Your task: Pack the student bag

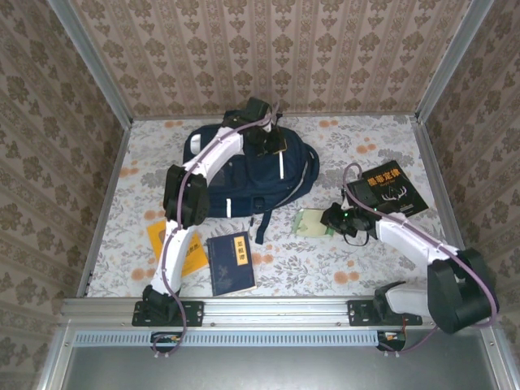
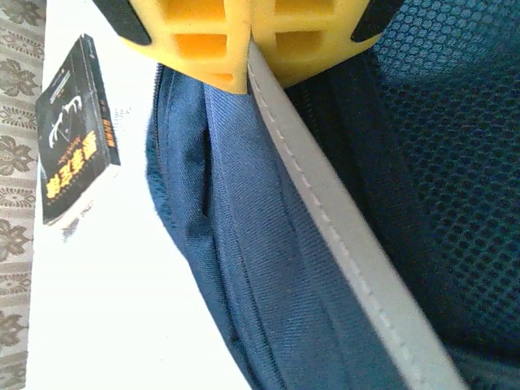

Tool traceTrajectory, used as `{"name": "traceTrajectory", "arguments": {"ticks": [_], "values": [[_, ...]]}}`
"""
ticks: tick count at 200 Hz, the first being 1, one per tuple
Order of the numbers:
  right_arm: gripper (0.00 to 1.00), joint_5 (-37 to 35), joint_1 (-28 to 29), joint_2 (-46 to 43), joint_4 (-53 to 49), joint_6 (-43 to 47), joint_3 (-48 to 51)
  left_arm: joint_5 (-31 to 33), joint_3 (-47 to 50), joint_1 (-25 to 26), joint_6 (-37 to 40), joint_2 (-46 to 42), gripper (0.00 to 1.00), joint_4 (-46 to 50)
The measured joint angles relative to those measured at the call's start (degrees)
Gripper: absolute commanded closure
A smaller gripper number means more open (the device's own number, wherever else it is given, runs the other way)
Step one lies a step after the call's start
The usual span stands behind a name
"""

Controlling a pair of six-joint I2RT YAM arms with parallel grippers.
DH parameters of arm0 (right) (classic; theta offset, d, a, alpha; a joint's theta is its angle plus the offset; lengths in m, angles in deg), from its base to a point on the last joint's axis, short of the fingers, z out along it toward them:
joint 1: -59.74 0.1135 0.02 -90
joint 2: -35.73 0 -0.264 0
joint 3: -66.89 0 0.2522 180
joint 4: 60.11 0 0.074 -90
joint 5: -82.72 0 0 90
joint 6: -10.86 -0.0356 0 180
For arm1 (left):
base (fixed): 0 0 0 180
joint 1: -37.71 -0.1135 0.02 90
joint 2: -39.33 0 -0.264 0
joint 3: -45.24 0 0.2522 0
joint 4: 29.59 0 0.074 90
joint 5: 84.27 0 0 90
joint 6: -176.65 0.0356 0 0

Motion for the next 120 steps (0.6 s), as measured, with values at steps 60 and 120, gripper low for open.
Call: {"name": "traceTrajectory", "arguments": {"ticks": [60,120], "values": [[1.00,-10.8,-0.8,-15.5,-11.6,0.1,-2.8,0.4,-9.7,0.0,7.3,-2.7,1.00,10.1],[1.00,-20.8,-0.8,-26.8,-20.0,2.9,-15.6,-3.4,-9.7,0.0,14.3,-9.6,1.00,15.4]]}}
